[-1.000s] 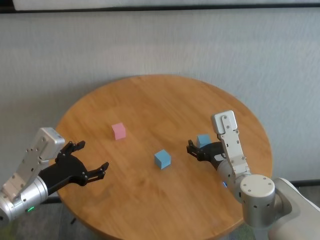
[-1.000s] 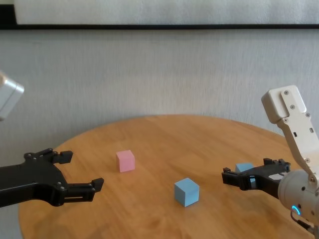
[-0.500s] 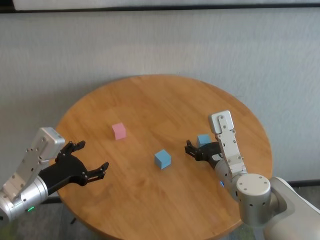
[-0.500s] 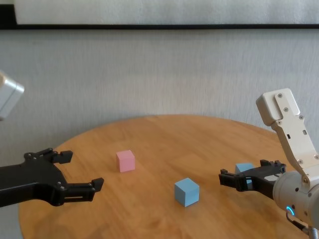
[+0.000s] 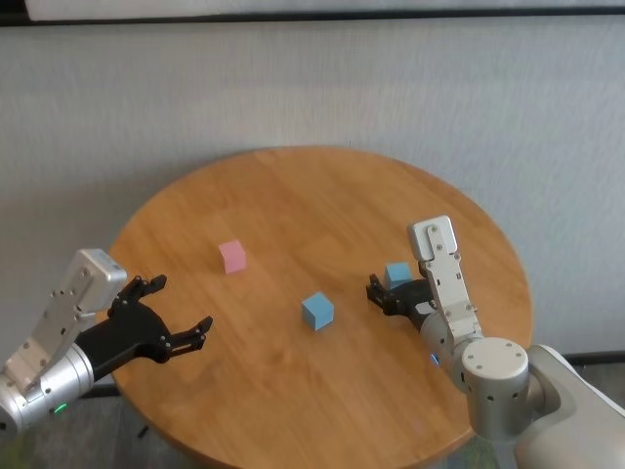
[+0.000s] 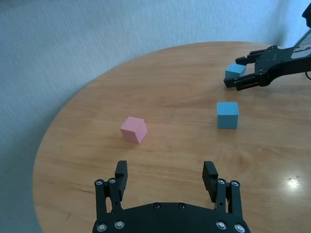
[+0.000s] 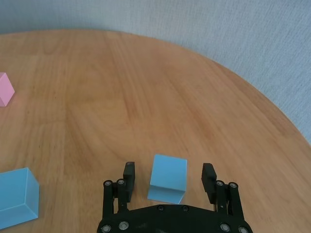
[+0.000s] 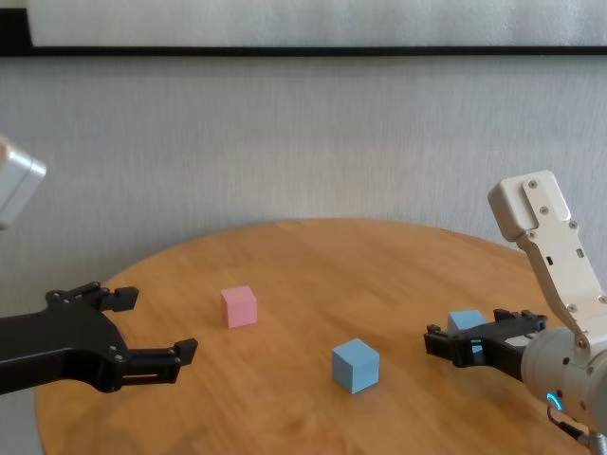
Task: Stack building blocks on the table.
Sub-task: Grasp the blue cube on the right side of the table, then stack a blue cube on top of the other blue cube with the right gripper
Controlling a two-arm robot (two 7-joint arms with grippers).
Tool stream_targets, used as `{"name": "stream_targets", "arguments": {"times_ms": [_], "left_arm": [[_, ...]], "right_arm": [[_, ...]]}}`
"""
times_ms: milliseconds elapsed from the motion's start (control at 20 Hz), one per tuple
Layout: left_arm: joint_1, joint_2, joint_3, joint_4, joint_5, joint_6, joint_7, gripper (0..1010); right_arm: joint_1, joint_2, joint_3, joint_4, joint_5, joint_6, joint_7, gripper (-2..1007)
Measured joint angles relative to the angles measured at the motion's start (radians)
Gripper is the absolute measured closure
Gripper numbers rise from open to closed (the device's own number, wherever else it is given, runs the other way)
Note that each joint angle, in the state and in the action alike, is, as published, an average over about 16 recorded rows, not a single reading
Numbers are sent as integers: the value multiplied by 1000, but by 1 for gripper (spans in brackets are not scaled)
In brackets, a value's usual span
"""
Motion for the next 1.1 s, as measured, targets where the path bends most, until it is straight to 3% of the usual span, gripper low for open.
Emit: {"name": "stream_targets", "arguments": {"times_ms": [650,1100], "left_arm": [[0,0,0,0,0,0,0,8],[0,0,0,0,0,0,0,8]], "right_arm": [[-12,-7,26,-16,-14,20,21,539],[-42,0,36,-100,-15,50,69,645]]}}
